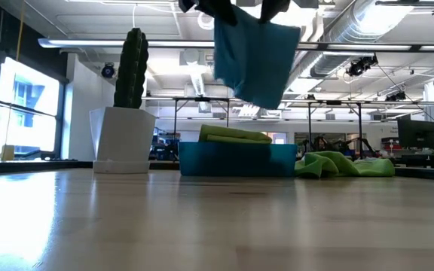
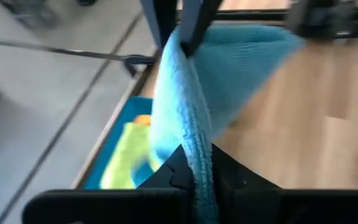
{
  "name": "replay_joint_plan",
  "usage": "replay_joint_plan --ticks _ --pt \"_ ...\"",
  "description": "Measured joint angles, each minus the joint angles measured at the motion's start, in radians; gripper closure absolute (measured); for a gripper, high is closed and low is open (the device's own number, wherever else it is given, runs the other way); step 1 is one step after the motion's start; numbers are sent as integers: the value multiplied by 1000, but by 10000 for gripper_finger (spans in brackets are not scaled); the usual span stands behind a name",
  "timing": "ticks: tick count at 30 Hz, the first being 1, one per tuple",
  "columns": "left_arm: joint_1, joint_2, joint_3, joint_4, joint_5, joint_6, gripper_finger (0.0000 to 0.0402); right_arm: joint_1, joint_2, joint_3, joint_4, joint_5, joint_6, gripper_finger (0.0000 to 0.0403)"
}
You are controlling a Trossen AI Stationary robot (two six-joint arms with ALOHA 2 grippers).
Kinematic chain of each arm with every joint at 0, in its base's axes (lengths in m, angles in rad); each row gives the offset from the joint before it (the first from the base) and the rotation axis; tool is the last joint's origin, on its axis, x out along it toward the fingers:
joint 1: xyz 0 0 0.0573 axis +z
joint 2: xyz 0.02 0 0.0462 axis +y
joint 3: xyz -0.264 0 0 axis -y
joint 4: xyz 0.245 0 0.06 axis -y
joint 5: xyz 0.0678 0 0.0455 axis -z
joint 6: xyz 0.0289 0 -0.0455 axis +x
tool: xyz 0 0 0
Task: Fold microfiber towels
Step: Stack the blue microfiber towel on top of the green microfiber towel
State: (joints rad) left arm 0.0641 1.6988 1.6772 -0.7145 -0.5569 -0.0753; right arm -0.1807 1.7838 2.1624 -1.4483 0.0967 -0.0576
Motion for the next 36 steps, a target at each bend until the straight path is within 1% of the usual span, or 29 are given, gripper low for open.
replay_joint_plan --ticks 4,5,7,9,12,15,18,21,24,30,34,36 --pt "-1 -26 0 0 152 -45 396 7 -9 0 -133 0 -1 286" --pt "2 -33 0 -5 194 -63 396 9 -12 0 -132 -4 -1 277" --pt "9 -45 0 -19 274 -101 398 11 -39 -22 -109 -56 -10 267" --pt "18 -52 0 -40 376 -153 399 26 -72 -37 -78 -110 -55 264" --pt "34 -66 0 -85 522 -208 399 52 -120 -85 -24 -124 -69 264" --pt "35 -67 0 -83 595 -212 400 81 -159 -176 89 -124 -50 263" --pt "35 -72 0 -84 630 -246 400 113 -200 -310 216 -124 -46 263" --pt "34 -76 0 -83 632 -266 400 142 -240 -454 339 -124 -2 263" --pt "34 -80 0 -82 627 -285 400 156 -296 -568 442 -128 37 263" --pt "35 -81 0 -81 627 -293 401 177 -413 -715 556 -174 146 263" --pt "35 -81 0 -72 616 -314 401 197 -478 -817 654 -156 214 263" --pt "35 -81 0 -72 607 -317 401 203 -492 -873 703 -153 220 262"
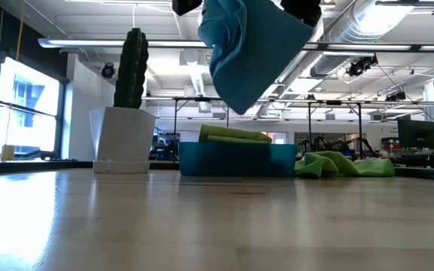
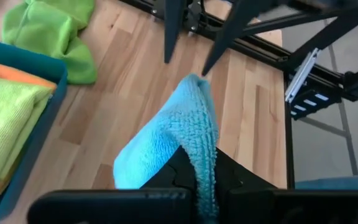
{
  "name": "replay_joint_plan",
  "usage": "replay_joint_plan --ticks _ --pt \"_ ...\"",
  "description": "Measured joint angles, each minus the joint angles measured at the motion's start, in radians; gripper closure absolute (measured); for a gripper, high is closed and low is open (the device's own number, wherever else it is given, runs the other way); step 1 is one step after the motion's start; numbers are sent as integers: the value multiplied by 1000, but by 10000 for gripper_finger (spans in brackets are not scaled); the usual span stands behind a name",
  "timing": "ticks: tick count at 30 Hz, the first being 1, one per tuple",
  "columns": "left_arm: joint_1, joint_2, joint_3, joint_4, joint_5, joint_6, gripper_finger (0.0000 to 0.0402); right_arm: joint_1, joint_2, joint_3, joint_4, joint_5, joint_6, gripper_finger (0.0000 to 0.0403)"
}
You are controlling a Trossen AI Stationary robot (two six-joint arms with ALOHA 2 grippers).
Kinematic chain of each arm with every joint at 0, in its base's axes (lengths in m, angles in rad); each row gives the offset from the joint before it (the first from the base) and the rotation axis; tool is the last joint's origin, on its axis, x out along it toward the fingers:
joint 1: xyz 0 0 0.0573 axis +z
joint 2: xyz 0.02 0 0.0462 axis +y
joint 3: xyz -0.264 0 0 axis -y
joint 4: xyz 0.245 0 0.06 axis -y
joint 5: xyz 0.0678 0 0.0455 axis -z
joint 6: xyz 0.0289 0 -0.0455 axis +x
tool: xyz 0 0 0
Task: Fold microfiber towels
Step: Stack the blue microfiber towel on top of the green microfiber towel
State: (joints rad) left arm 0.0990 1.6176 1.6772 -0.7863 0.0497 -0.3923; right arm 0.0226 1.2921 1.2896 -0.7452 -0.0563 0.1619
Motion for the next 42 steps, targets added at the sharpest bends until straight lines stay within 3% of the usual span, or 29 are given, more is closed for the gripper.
replay_joint_plan --ticks 7,11,23,28,35,39,42 --pt "0 0 0 0 -9 -23 401 8 -10 -98 95 -101 91 224" --pt "0 0 0 9 -14 -28 401 13 -3 -119 99 -104 102 199" --pt "-1 1 0 49 -20 -42 401 46 5 -179 135 77 148 190" --pt "-2 1 0 49 -20 -42 401 46 5 -180 77 114 147 240" --pt "0 17 -1 -38 -34 3 397 46 5 -180 82 126 137 390" --pt "5 15 0 -69 -153 73 389 44 5 -180 83 184 133 387" --pt "5 15 0 -70 -301 224 387 30 5 -180 84 235 94 399"
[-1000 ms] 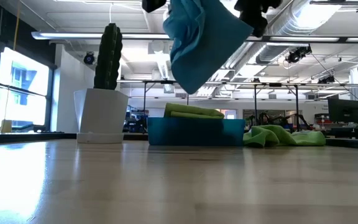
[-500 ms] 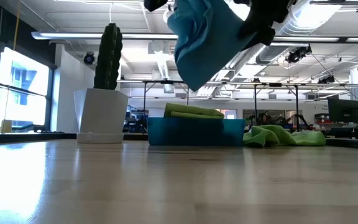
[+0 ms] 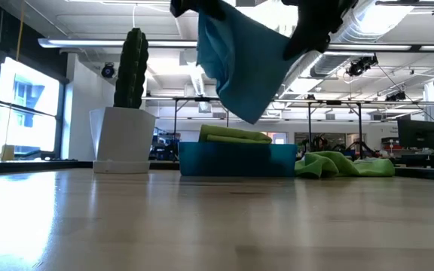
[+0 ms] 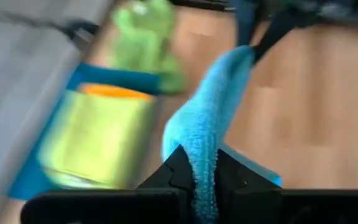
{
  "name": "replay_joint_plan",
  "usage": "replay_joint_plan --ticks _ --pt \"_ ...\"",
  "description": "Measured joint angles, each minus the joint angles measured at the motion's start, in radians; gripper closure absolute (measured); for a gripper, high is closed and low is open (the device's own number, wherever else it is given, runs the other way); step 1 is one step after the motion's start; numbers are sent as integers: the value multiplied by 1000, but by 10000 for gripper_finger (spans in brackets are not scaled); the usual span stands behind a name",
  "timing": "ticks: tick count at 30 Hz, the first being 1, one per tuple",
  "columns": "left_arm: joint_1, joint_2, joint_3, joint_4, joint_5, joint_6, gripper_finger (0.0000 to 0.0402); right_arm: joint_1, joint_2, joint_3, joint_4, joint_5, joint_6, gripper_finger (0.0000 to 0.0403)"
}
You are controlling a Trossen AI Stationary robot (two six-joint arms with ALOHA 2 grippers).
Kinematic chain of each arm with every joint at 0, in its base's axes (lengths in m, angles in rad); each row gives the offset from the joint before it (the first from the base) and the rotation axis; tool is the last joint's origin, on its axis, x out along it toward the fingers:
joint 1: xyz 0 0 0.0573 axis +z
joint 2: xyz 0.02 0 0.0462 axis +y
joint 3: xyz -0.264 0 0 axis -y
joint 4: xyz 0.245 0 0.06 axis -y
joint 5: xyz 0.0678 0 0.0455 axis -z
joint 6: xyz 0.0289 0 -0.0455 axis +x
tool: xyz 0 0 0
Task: Fold microfiber towels
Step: Stack the blue microfiber towel on top of the green microfiber towel
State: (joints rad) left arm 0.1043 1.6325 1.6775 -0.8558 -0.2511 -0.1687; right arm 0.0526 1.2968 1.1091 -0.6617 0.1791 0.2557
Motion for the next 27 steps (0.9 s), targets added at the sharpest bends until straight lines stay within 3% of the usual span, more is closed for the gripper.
replay_joint_plan --ticks 4,6,9,14,21,27 --pt "8 0 0 -6 -175 254 388 -31 0 13 -1 101 -68 400" --pt "21 10 0 -8 -210 342 387 -52 0 23 -1 159 -125 400" --pt "61 27 -1 -20 -206 416 386 -89 -1 32 11 240 -237 401" --pt "133 65 0 -19 -202 474 389 -176 4 33 50 250 -389 402" --pt "231 99 0 -15 -134 550 390 -285 89 33 90 180 -444 402" --pt "314 122 0 6 -105 626 389 -347 165 34 141 257 -526 403"
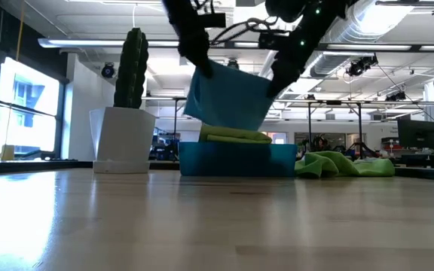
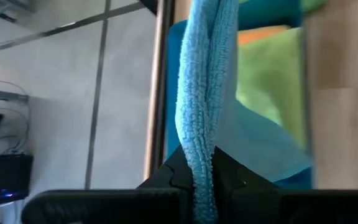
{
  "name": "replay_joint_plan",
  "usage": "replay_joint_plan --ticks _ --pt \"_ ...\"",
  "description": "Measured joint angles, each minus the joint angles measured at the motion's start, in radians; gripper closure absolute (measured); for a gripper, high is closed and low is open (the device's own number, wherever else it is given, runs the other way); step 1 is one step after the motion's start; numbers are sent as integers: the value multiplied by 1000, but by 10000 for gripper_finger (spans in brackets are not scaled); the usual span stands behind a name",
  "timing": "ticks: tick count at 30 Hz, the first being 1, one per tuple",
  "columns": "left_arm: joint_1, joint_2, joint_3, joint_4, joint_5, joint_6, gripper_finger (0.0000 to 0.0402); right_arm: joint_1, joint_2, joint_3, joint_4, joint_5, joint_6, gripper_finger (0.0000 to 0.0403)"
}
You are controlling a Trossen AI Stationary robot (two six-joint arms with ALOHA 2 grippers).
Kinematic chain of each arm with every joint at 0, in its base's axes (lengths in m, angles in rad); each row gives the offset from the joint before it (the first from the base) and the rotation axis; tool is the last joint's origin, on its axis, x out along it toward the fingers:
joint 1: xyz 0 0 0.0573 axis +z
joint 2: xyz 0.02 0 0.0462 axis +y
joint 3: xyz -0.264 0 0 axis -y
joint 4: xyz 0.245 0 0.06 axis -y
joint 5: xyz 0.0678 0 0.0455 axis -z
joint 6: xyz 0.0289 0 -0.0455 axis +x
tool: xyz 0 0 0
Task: Fold microfiber towels
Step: Stack the blue microfiber towel on top of the green microfiber towel
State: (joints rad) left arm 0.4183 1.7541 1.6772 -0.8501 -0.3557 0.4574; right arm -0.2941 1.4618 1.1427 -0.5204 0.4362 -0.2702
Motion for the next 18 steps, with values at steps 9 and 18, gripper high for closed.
replay_joint_plan --ticks 9,18 --pt "68 55 0 180 -38 201 390 -91 18 0 126 -9 -108 403" --pt "137 99 -1 275 -69 383 390 -185 97 0 170 -19 -176 403"
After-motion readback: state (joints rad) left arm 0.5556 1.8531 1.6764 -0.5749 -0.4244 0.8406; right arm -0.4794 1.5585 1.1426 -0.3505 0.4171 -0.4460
